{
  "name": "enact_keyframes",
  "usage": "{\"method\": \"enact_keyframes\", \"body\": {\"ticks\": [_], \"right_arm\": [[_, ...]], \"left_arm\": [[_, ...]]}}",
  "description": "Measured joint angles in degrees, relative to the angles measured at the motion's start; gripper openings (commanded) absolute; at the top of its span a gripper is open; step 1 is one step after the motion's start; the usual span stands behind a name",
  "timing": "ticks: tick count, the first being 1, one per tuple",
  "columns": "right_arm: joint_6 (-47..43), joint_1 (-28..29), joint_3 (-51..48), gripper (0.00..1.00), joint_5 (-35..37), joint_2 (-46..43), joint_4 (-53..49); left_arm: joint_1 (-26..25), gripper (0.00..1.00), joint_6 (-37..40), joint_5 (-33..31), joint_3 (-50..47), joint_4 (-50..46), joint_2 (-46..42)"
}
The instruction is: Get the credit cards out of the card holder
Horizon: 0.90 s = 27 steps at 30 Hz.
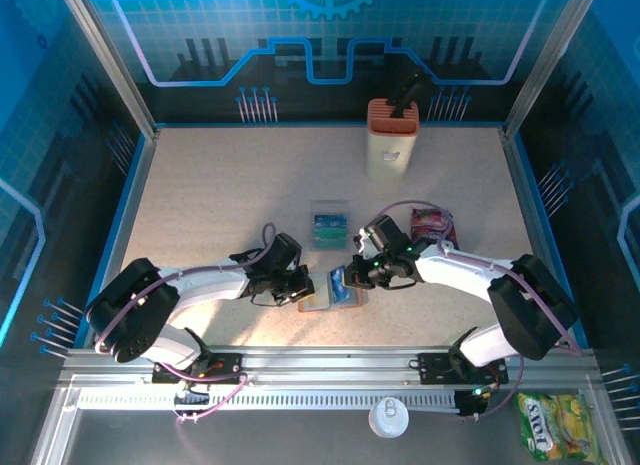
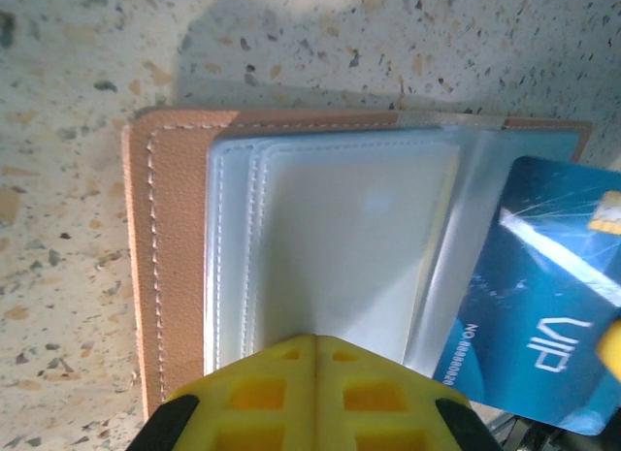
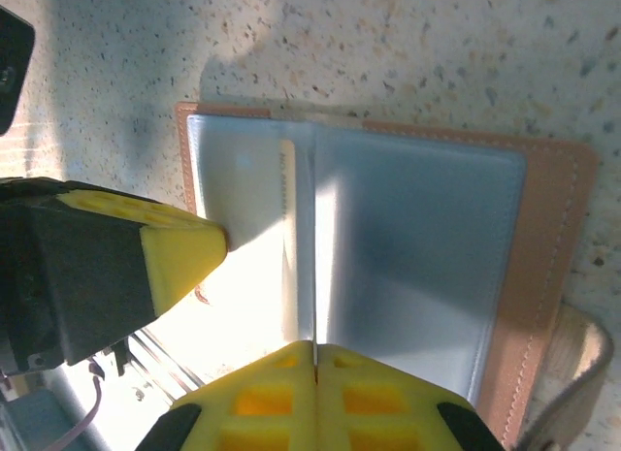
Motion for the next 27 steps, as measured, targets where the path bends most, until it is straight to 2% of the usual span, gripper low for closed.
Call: {"method": "enact_keyframes", "body": {"ticks": [8, 19, 27], "right_arm": [[-13.4, -0.2, 9.4, 0.05, 1.6, 1.0, -9.9], [-43.5, -0.2, 27.8, 0.00, 9.3, 9.9, -26.1], [-63.7, -0.2, 39.0, 0.00, 12.6, 17.1, -35.3]], "left_arm": [[0.8, 0.06, 0.1, -0.1, 0.4, -1.3, -0.9], [2.1, 0.08, 0.5, -1.3, 0.4, -2.8, -5.0], [2.2, 0.08, 0.4, -2.4, -0.3, -3.5, -7.6]]}}
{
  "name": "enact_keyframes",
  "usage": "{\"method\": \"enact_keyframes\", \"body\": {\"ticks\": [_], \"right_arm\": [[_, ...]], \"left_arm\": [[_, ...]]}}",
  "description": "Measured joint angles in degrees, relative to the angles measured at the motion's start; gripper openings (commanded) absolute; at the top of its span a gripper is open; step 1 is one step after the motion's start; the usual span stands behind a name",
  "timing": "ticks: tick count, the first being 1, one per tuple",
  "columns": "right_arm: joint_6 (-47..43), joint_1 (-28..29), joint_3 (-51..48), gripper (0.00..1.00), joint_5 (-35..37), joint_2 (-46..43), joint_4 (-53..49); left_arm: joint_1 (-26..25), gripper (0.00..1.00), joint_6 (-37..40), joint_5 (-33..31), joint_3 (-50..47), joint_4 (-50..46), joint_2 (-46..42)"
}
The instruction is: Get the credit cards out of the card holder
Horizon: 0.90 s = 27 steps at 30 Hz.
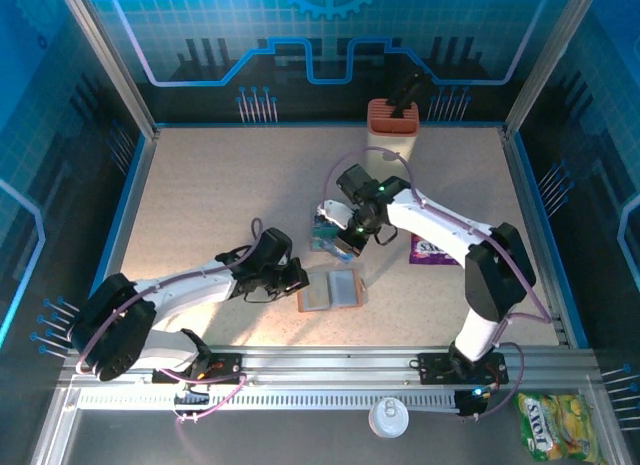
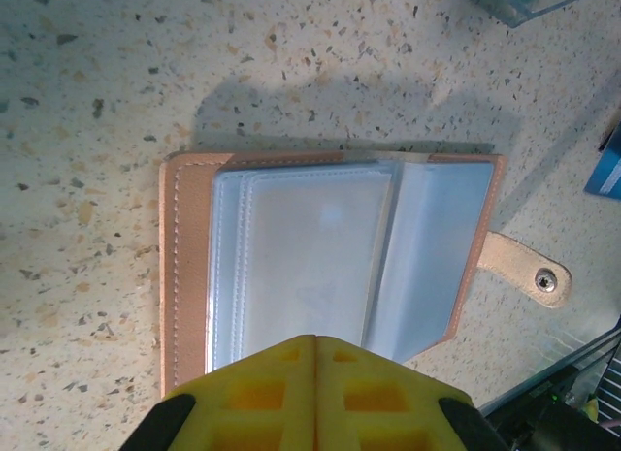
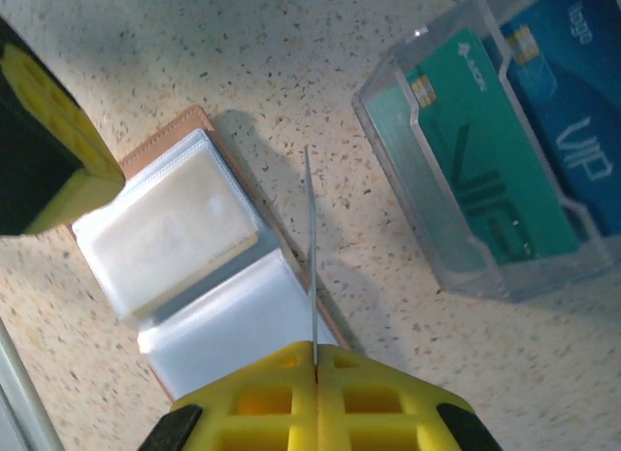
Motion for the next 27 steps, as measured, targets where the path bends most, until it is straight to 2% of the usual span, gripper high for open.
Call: {"method": "enact_keyframes", "body": {"ticks": [10, 21, 27], "right_arm": [[-15.6, -1.5, 16.7, 0.00, 3.0, 11.1, -9.9], [-21.0, -5.0, 31.6, 0.00, 3.5, 18.9, -16.2], [-22.2, -5.4, 35.8, 0.00, 3.4, 22.6, -18.0]], "left_arm": [[0.2, 0.10, -0.2, -1.0, -1.6, -1.2, -3.3], [0.4, 0.10, -0.6, -2.2, -1.7, -1.5, -4.8], [0.6, 0.10, -0.6, -2.4, -1.7, -2.3, -4.8]]}}
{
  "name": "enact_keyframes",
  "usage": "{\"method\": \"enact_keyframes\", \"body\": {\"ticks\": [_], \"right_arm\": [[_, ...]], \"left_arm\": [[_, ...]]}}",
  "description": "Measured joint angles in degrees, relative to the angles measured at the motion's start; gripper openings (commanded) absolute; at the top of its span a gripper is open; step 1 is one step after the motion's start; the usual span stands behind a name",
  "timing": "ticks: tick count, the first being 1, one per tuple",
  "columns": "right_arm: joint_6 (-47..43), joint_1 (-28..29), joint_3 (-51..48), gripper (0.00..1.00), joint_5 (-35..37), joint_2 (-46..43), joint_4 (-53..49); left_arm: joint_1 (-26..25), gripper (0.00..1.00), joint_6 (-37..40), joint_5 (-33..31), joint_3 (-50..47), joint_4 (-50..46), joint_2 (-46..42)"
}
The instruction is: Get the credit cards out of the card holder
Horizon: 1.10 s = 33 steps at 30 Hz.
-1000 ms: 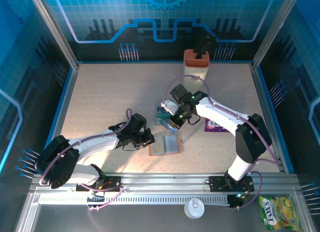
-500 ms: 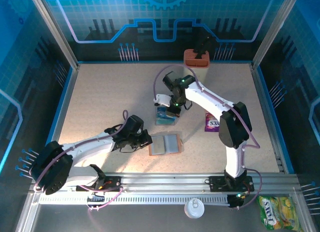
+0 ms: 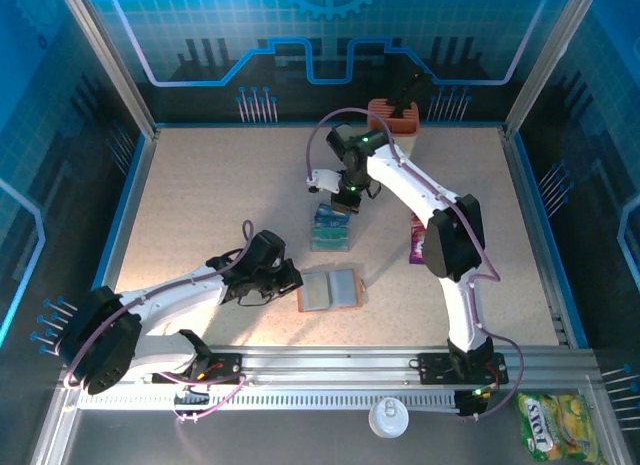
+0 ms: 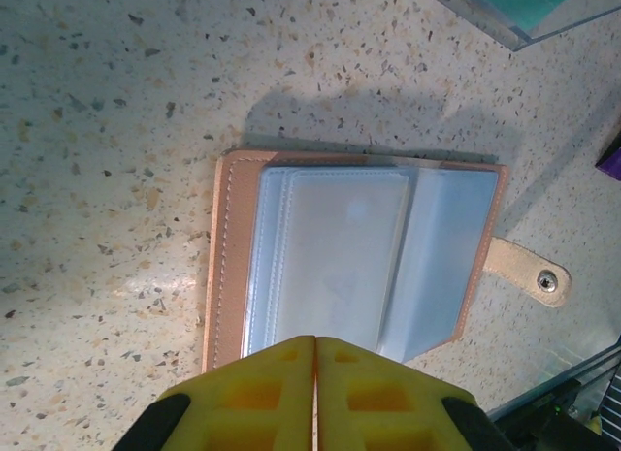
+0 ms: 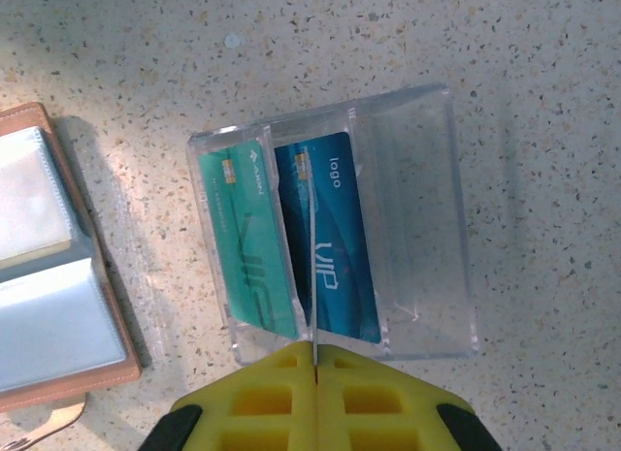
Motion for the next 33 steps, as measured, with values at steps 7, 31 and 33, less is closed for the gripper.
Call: {"method": "enact_keyframes", "body": {"ticks": [7, 31, 33], "right_arm": [[-0.7, -0.3, 2.4, 0.00, -0.6, 3.5, -0.5], [2.3, -0.2, -1.2, 0.17, 0.5, -0.4, 1.6], [4.1, -0.2, -3.5, 0.17, 0.4, -2.9, 3.1]], "left_arm": [[0.5, 0.10, 0.0, -0.5, 0.0, -0.6, -0.9], [1.1, 0.10, 0.0, -0.6, -1.1, -0.7, -1.2], [1.1, 0.07, 0.0, -0.6, -1.1, -0.7, -0.7]]}}
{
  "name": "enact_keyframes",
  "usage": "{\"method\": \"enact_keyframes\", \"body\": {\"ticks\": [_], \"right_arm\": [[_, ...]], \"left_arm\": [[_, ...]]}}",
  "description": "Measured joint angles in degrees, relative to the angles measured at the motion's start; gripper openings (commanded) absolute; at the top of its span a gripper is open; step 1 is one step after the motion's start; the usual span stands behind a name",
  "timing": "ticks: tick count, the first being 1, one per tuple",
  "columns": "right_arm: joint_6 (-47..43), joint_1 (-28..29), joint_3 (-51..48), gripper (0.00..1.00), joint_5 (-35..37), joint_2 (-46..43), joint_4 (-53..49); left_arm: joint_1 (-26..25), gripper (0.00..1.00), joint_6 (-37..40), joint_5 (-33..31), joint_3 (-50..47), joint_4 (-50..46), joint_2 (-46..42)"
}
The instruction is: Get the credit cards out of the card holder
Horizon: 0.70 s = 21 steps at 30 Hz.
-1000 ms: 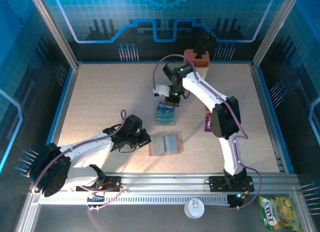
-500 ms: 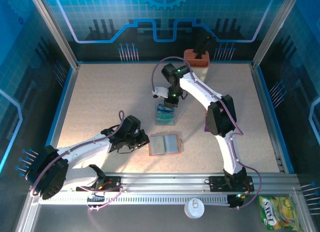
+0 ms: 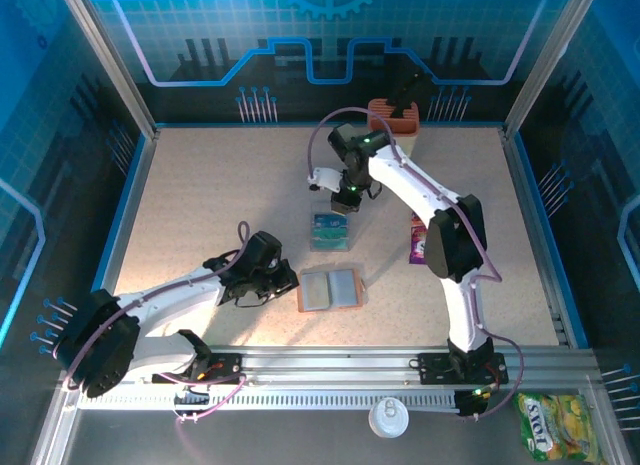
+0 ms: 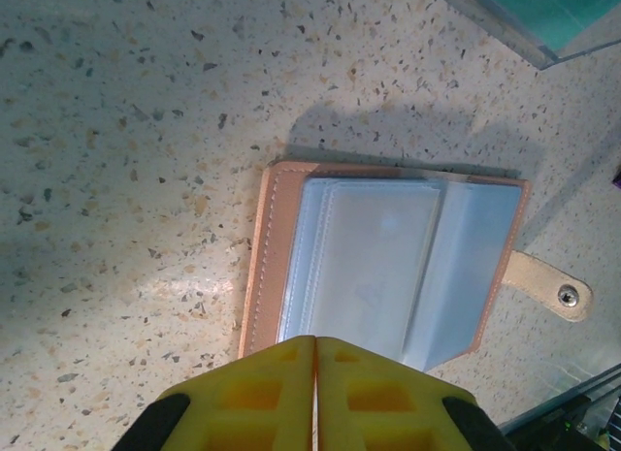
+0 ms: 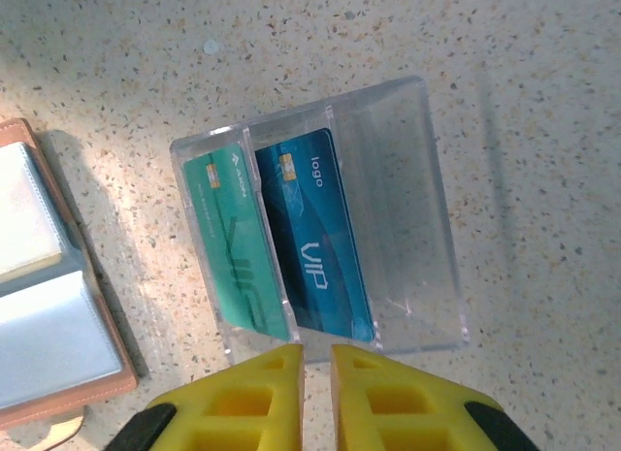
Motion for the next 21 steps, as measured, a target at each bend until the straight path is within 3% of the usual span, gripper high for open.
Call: {"method": "enact_keyframes", "body": {"ticks": [21], "right_arm": [[27.0, 6.8, -35.1, 0.20, -6.5, -20.9, 21.6]], "left_arm": [[0.1, 0.02, 0.6, 1.5, 0.0, 2.7, 7.2]]}}
